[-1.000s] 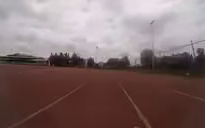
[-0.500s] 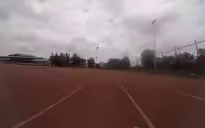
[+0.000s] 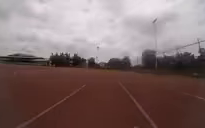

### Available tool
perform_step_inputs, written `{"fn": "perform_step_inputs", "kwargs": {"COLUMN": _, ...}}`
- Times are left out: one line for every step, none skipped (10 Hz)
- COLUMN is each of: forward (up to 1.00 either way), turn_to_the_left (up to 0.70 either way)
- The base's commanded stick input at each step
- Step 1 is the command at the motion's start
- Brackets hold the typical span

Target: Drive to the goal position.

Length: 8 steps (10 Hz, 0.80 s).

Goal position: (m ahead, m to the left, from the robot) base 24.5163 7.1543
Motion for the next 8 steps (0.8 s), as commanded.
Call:
{"fn": "perform_step_inputs", "kwargs": {"forward": 0.70, "turn_to_the_left": 0.00}}
{"fn": "perform_step_inputs", "kwargs": {"forward": 0.70, "turn_to_the_left": 0.00}}
{"fn": "perform_step_inputs", "kwargs": {"forward": 0.70, "turn_to_the_left": 0.00}}
{"fn": "perform_step_inputs", "kwargs": {"forward": 0.70, "turn_to_the_left": 0.00}}
{"fn": "perform_step_inputs", "kwargs": {"forward": 0.70, "turn_to_the_left": 0.00}}
{"fn": "perform_step_inputs", "kwargs": {"forward": 0.70, "turn_to_the_left": 0.00}}
{"fn": "perform_step_inputs", "kwargs": {"forward": 0.70, "turn_to_the_left": 0.00}}
{"fn": "perform_step_inputs", "kwargs": {"forward": 0.70, "turn_to_the_left": 0.00}}
